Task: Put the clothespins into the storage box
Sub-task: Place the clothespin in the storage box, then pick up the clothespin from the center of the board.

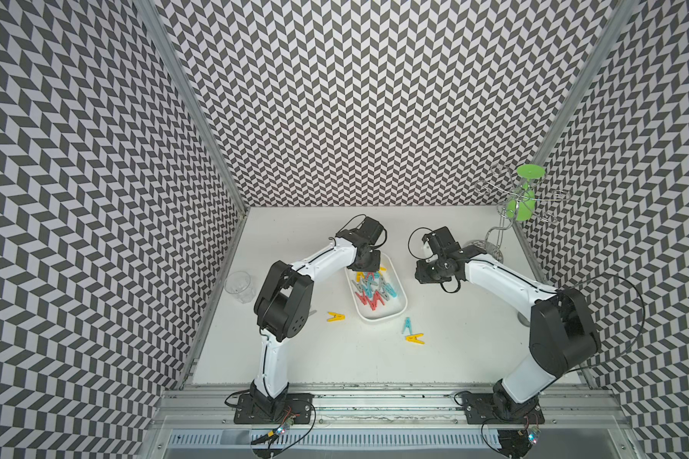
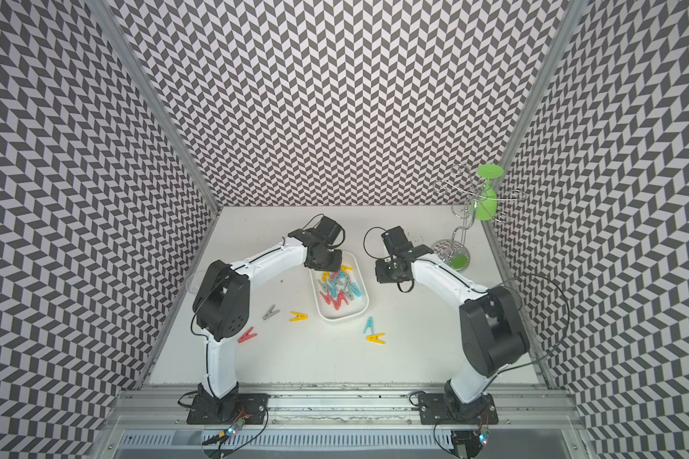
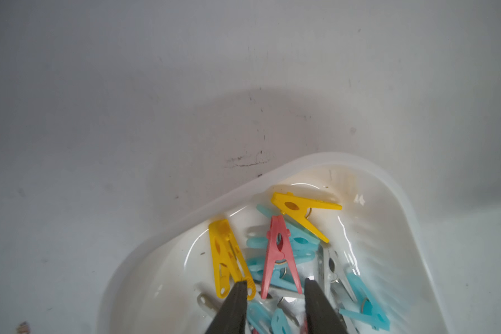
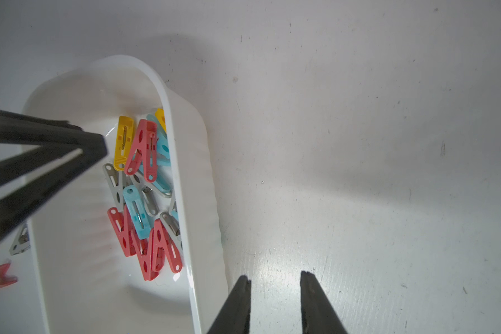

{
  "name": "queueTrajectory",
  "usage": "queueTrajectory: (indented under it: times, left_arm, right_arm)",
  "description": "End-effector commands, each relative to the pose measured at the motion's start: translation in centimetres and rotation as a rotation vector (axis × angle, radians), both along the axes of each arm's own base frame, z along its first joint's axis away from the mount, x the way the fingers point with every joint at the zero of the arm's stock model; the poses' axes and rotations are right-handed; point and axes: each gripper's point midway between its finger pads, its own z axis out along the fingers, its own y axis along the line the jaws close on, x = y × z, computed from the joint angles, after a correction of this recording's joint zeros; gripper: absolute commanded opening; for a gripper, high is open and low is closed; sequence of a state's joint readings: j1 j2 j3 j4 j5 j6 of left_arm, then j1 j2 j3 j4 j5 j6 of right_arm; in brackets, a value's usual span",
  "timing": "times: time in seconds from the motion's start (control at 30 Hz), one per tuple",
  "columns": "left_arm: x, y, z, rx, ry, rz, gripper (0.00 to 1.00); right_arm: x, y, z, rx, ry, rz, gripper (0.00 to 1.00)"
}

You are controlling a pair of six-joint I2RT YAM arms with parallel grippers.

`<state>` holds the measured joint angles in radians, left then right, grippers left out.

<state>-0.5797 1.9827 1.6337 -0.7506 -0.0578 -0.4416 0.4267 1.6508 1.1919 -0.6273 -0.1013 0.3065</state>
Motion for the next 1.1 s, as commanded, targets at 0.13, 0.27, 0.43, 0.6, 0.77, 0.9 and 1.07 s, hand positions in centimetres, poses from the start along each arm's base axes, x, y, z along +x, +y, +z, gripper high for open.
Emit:
queueTrajectory:
  times: [0.13, 0.27, 0.43, 0.6, 0.77, 0.9, 1.07]
  left_arm:
    - [-1.1, 8.6, 6.9, -0.050, -0.088, 0.157, 0.43]
    - [-3.7, 12.4, 6.4, -0.010, -0.062, 0.175, 0.44]
    - [-7.4, 14.8, 3.7, 0.049, 0.006, 0.156, 0.44]
    - [-10.3, 16.0, -0.7, 0.069, 0.084, 0.166, 0.44]
    - [-10.9, 16.4, -3.0, 0.053, 0.127, 0.182, 0.43]
    - [-11.2, 17.3, -4.2, 0.078, 0.172, 0.216, 0.43]
    - [-12.1, 18.4, -6.3, 0.027, 0.245, 0.304, 0.42]
  right_arm:
    - [0.9, 0.1, 1.9, 0.019, -0.054, -0.003, 0.32]
    - [1.1, 0.2, 1.9, 0.016, -0.052, 0.005, 0.32]
    - [1.4, 0.4, 1.8, 0.015, -0.049, 0.013, 0.32]
    - [1.6, 0.7, 1.7, 0.024, -0.045, 0.021, 0.32]
    - [1.7, 0.7, 1.9, 0.026, -0.048, 0.020, 0.32]
    - [1.5, 0.7, 2.0, 0.027, -0.051, 0.018, 0.32]
    - [1.3, 0.5, 2.0, 0.027, -0.051, 0.014, 0.32]
